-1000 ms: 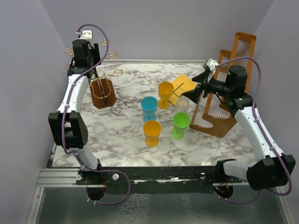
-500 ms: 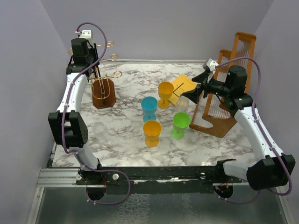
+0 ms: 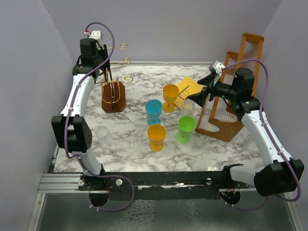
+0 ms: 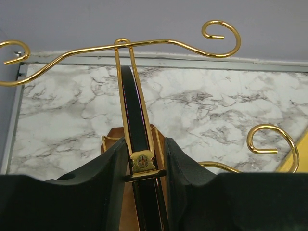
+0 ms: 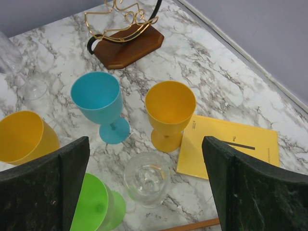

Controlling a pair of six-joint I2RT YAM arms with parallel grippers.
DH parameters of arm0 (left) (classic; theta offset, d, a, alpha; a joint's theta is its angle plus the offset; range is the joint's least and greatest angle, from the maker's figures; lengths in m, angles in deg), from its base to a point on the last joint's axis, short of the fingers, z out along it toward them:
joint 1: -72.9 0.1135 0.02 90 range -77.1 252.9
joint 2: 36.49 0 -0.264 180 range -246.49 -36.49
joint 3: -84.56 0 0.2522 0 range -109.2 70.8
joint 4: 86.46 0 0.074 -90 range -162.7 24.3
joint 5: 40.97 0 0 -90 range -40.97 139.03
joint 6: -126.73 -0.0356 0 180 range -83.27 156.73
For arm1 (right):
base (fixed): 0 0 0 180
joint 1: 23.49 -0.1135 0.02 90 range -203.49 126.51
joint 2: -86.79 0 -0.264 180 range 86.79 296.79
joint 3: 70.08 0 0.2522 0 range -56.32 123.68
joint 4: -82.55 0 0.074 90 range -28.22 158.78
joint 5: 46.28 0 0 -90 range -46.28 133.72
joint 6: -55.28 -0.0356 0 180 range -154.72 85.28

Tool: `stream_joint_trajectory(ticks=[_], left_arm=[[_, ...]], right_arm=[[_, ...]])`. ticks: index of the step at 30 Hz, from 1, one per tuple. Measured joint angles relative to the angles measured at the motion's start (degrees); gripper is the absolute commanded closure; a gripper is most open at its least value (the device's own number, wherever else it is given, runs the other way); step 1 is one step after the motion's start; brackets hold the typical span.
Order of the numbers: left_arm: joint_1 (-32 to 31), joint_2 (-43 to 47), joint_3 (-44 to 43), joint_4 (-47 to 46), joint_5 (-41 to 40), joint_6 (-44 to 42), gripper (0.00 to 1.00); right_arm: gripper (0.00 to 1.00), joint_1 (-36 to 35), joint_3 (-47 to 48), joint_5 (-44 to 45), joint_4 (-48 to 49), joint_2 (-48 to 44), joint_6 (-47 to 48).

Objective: Place the wine glass upside down on the wine glass rack

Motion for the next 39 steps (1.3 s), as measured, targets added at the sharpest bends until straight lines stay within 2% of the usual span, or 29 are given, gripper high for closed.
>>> stream_joint_trajectory(ticks=[9,15,25,34,39], left_arm=[[-7.8,-0.2,-1.36,2.51,0.22,1.33,1.0],[-10.43,-0.22,-1.4,2.67,0.28,1.84,1.0],[-10.62,0.85,1.86,-1.49,0.42,2.23,0.63],[-10.58,1.14,2.4,-2.54,3.1,3.08,0.43],[-10.62,1.14,0.9,-1.79,4.94,2.45,0.3]], right_arm=[[0.01,0.0,-0.2,0.0,0.39,-0.02,0.0],[0.01,0.0,-0.42,0.0,0.44,-0.02,0.0],[0.0,0.0,0.37,2.03,-1.42,0.0,2.4],[0.0,-0.11,9.79,7.67,-11.8,0.42,12.0],[0.0,-3.72,14.73,12.66,-16.17,2.84,16.2]])
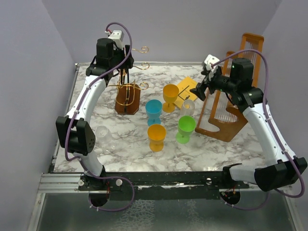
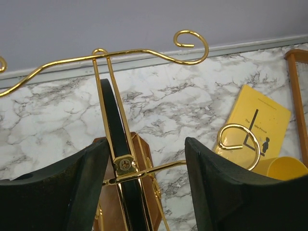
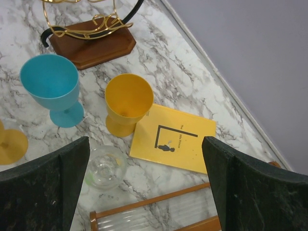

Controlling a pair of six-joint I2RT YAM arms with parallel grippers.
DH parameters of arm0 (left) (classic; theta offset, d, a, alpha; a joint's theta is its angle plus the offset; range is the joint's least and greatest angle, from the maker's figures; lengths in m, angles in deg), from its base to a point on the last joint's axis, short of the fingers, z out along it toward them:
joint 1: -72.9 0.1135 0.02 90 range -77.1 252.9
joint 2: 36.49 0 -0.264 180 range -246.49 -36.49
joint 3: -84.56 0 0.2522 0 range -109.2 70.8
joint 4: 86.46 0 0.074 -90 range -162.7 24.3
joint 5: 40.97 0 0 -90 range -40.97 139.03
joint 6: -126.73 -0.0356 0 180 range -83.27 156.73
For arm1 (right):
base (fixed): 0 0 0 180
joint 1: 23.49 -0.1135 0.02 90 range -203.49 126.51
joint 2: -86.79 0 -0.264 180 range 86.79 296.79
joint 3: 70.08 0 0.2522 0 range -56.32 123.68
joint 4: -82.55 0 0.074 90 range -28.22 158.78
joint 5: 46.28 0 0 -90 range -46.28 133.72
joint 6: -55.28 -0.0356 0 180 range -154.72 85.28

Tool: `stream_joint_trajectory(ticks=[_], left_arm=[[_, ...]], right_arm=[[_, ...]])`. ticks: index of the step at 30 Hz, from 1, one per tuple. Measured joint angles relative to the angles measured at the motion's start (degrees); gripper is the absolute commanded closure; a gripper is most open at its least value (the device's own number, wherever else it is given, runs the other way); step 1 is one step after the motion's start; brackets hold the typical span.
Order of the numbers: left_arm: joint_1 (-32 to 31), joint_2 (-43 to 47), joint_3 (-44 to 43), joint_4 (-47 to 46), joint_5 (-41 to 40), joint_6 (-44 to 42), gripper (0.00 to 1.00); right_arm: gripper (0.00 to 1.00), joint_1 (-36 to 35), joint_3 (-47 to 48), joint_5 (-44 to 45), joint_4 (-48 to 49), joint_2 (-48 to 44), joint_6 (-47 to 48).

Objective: Place the wine glass upside down on the wine glass rack

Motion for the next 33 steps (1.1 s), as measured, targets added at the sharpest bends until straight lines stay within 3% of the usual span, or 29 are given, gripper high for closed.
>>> stream_joint_trajectory(ticks=[2,4,6,11,20,27,33], left_arm=[[0.0,0.0,-1.29,0.81,0.42,-0.74,0.23],[0.0,0.22,-2.25,1.25,0.66,-1.51,0.07],[0.0,0.92,-2.56,1.33,0.72,-2.82,0.02],[0.0,4.02,-2.64,2.99,0.87,-6.78,0.02],[0.0,14.49,2.97,2.97,0.87,-14.23,0.02],[0.0,19.78,7.23,1.7,0.81,-17.97,0.02],[0.0,19.93,7.61,1.77,0.44,-19.61,0.02]], right_arm=[[0.02,-2.38,0.0,2.4,-0.7,0.85,0.63],[0.06,-5.38,0.07,5.64,-1.42,2.27,0.76],[0.1,-8.11,0.57,9.16,-1.9,4.04,0.48],[0.21,-13.94,6.03,19.39,-2.89,12.74,-1.92],[0.48,-14.84,19.06,27.43,-6.51,27.3,-7.37],[0.54,-14.8,26.71,28.41,-10.95,36.98,-9.7],[0.59,-14.8,27.32,28.39,-14.4,39.26,-10.64]])
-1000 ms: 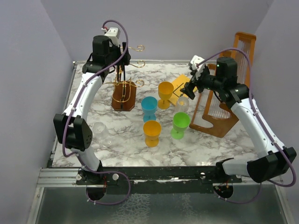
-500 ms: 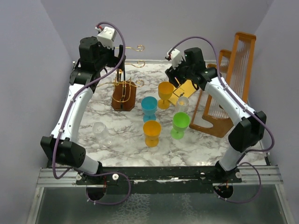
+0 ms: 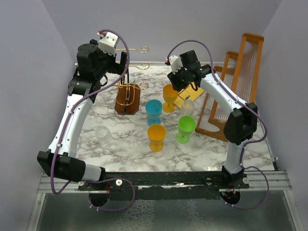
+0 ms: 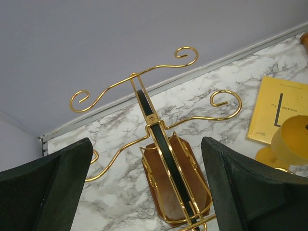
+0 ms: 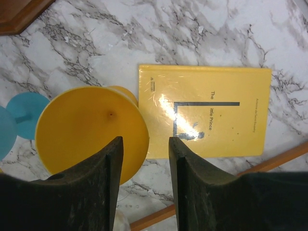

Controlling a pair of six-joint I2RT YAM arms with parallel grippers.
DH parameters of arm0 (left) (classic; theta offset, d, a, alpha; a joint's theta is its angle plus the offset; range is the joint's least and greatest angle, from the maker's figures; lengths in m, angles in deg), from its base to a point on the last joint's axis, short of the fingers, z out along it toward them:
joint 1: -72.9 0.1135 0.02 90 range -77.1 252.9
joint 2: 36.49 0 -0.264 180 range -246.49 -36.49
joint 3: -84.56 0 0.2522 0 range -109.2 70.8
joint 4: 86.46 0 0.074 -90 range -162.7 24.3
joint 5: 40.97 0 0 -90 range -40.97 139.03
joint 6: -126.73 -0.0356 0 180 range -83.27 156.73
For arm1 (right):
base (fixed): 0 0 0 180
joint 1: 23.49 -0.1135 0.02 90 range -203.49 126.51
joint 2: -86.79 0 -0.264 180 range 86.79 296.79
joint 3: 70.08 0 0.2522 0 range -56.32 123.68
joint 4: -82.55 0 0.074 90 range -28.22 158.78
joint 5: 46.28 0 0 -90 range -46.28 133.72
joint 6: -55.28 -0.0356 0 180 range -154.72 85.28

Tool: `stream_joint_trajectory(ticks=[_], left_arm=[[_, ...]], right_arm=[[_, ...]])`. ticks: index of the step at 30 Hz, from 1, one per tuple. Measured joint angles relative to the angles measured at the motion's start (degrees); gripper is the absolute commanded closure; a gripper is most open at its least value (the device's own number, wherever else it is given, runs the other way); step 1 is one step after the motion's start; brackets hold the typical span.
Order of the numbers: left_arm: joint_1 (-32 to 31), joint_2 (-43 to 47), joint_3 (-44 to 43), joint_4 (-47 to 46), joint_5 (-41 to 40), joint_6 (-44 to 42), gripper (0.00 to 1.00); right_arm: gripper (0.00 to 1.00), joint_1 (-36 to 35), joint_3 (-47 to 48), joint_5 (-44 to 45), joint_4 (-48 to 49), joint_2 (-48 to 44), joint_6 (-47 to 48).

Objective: Place the wine glass upside down on the wine glass rack

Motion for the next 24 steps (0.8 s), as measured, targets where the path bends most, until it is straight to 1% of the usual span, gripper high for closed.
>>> stream_joint_trajectory(ticks=[5,9,17,24], left_arm=[[0.0,0.0,0.0,0.13,0.02,-0.17,0.02],[0.0,0.0,0.0,0.55,0.0,-0.39,0.02],[0.0,-0.85,-0.61,2.71,-0.5,-1.68,0.02],[0.0,-0.94,-0.81,3.08,-2.23,-2.27,0.01]], right_arm=[[0.66,0.0,0.0,0.0,-1.11,0.22,-0.24],[0.74,0.0,0.2,-0.09,-1.64,1.38,-0.22],[0.98,0.0,4.17,-1.44,-2.97,5.03,-0.11],[0.99,0.04,13.81,-3.34,-5.38,6.29,0.79]])
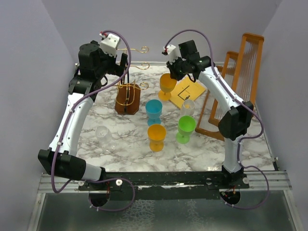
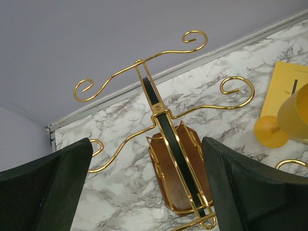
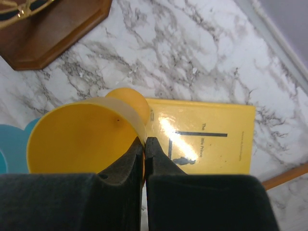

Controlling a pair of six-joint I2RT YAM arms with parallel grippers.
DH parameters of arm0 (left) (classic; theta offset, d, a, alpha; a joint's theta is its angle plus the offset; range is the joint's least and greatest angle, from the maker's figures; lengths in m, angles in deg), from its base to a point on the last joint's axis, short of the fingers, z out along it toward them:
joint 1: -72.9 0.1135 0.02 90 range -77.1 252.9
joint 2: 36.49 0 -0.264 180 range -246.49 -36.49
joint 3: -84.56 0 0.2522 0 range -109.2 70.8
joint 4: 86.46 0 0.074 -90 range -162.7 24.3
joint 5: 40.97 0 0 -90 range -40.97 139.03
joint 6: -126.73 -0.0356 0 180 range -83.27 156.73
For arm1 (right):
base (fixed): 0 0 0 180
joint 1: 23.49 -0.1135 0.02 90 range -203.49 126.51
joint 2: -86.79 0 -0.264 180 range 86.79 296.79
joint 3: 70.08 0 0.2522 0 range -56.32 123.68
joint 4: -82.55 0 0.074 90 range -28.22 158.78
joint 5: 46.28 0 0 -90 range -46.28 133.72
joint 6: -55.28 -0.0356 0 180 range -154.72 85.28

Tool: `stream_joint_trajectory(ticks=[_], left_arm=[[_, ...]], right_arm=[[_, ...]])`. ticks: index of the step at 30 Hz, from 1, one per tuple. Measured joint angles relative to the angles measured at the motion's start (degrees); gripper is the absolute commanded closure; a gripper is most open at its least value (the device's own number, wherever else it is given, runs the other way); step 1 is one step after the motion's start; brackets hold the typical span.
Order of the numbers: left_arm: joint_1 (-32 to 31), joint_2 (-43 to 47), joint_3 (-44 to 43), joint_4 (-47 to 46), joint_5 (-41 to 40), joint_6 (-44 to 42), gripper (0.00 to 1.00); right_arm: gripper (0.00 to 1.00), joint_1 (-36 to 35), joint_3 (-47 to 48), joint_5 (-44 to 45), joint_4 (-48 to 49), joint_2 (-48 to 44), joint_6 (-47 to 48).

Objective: Place the wine glass upside down on the wine glass rack

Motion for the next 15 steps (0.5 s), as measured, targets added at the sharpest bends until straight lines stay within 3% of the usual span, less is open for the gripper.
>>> stream_joint_trajectory(ticks=[9,15], left_arm=[[0.0,0.02,-0.96,0.35,-0.02,1.09,0.02],[0.0,-0.15,-4.94,-0.24,5.49,6.86,0.06]], right_arm=[[0.99,2.34,3.65,-0.24,2.45,-2.47,0.13],[0.99,3.89,2.8,3.1,7.65,-6.88,-0.2]])
